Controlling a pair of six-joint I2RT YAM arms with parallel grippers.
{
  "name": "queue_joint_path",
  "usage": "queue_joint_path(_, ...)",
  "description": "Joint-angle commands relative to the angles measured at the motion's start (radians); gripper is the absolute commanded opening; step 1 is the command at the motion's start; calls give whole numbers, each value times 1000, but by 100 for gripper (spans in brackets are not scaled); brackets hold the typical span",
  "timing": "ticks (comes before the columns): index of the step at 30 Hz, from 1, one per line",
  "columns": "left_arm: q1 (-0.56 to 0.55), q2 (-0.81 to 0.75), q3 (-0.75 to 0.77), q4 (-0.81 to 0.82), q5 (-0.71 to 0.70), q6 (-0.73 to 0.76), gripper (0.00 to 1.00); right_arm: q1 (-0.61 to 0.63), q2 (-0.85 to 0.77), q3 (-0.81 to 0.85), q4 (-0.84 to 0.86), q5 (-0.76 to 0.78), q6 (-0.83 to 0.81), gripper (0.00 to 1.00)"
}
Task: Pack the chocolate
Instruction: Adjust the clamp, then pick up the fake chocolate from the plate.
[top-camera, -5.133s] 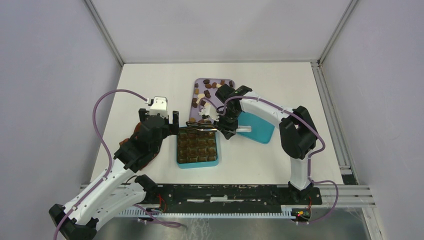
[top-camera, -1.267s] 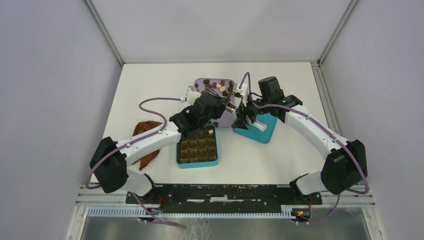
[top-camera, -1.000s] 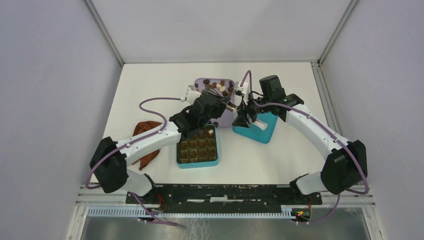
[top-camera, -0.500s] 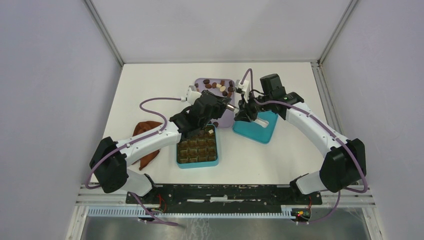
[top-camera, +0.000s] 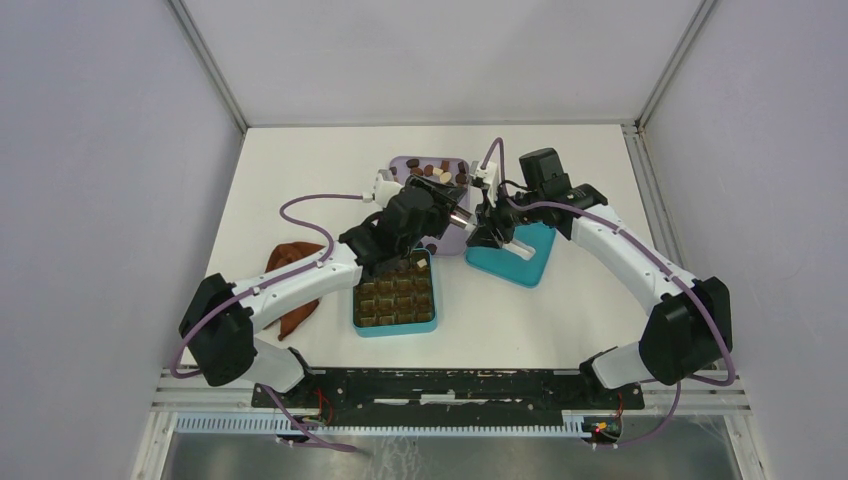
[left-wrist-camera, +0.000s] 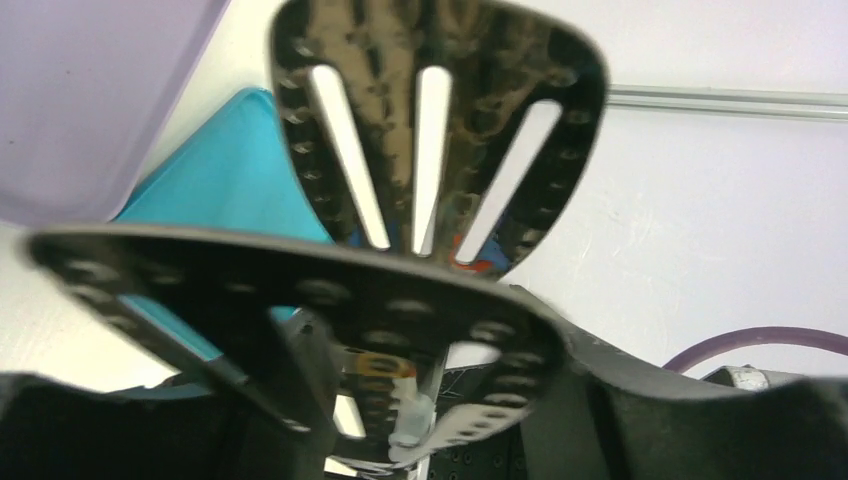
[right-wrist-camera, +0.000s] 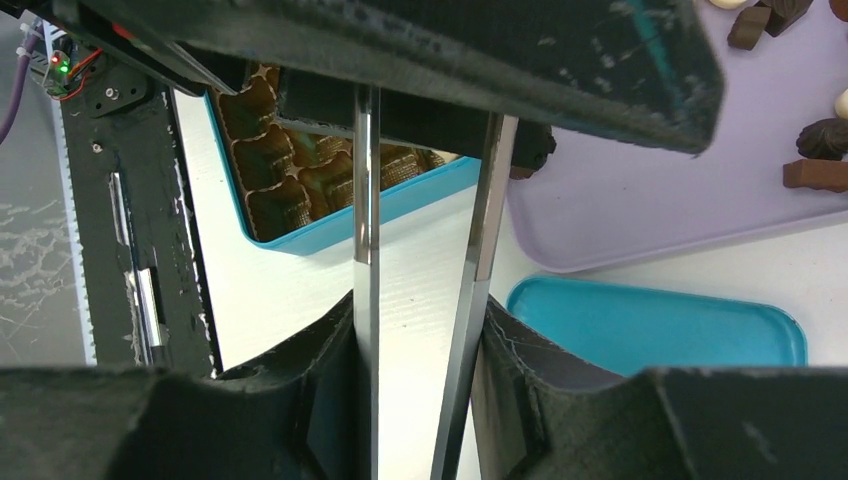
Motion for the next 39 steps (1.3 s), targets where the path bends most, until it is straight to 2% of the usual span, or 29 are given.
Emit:
queue_joint_path(1, 2, -20, 19, 53, -12, -10, 68, -2, 0, 42, 3, -46, -7, 43)
queue_joint_path(8, 2, -70, -16, -11, -9, 82, 81, -54, -9, 28, 15, -50, 6, 42)
queue_joint_path(14, 2, -155, -55, -89, -13, 263, 86, -95, -7, 18, 19, -58, 9, 41)
queue_joint_path(17, 3, -225, -56, -137, -15, 460, 87, -111, -5, 17, 12, -24, -8, 41)
queue_joint_path(21, 6, -342, -24, -180, 55, 969, 91, -119, 5, 25, -11, 66, -48, 41)
queue_joint_path(23, 14, -393, 5, -228, 80, 1150, 96, -119, 24, 47, -30, 107, -67, 41)
queue_joint_path(25, 70, -425, 41, -290, 113, 1254, 100, -119, 47, 69, -51, 141, -84, 41)
queue_joint_path(29, 363, -434, 67, -368, 414, 1314, 100, -119, 99, 114, -79, 207, -105, 41)
queue_joint_path(31, 480, -438, 43, -368, 496, 1342, 100, -119, 131, 139, -96, 246, -118, 41)
queue_joint_path(33, 520, -444, 7, -364, 469, 1387, 100, -120, 172, 170, -116, 272, -134, 41)
queue_joint_path(39, 526, -504, -174, -302, 274, 1446, 100, -112, 295, 269, -168, 315, -157, 41)
